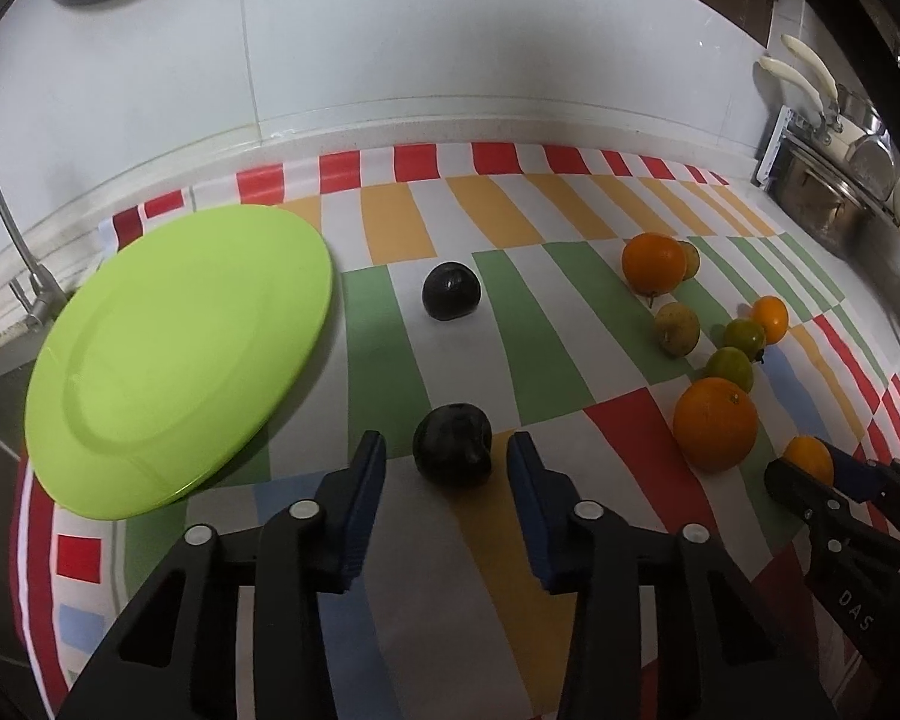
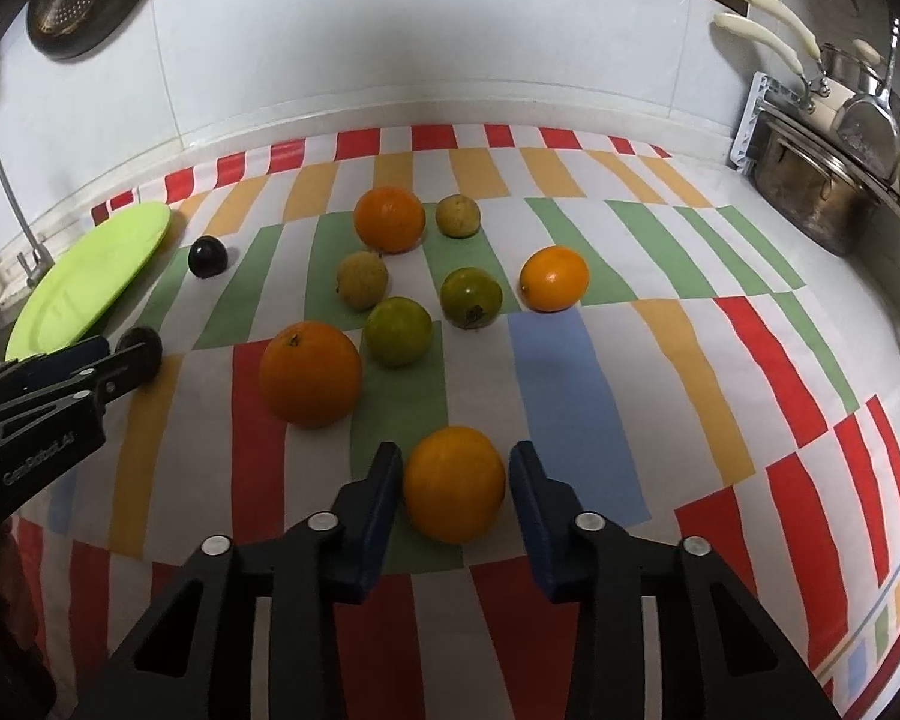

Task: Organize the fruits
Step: 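Grasp a dark plum with the left gripper while the right gripper grasps an orange, then carry the plum in the left gripper and orange in the right gripper to the green plate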

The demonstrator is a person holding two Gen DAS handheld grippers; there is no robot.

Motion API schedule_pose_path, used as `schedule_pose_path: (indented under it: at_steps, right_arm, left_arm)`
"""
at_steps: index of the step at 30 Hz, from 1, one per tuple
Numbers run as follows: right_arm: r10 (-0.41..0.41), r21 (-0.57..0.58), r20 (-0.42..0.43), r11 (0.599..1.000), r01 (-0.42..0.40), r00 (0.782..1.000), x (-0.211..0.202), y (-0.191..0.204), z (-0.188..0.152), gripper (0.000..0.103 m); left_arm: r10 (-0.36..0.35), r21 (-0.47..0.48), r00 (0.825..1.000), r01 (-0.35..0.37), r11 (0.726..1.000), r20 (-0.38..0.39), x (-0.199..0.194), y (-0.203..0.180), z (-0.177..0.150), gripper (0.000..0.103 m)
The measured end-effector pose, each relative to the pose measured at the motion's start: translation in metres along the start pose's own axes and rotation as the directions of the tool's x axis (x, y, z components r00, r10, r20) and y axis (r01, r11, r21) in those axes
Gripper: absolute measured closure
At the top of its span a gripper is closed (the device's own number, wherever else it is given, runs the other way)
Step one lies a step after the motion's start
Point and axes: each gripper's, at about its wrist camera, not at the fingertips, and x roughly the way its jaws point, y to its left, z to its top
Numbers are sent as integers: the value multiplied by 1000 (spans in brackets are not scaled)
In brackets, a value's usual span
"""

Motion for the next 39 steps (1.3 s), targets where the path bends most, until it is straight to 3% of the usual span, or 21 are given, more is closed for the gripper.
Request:
schedule_pose_path:
  at_steps: [9,21,29,39]
  right_arm:
    - [7,15,19,1000,-7,1000,0,-3,8,70]
    - [59,-36,102,998,-56,993,-19,6,21,70]
    - [154,-117,191,984,-133,970,-51,24,31,70]
    - [249,-215,291,958,-191,924,-92,48,36,70]
  left_arm:
    - [-19,-13,1000,19,1000,-15,7,0,4,75]
    - [-40,13,998,40,999,42,-23,-4,2,76]
    - [-25,17,992,23,1000,126,-69,-5,-3,76]
    - [51,-35,975,-44,998,219,-115,12,-10,76]
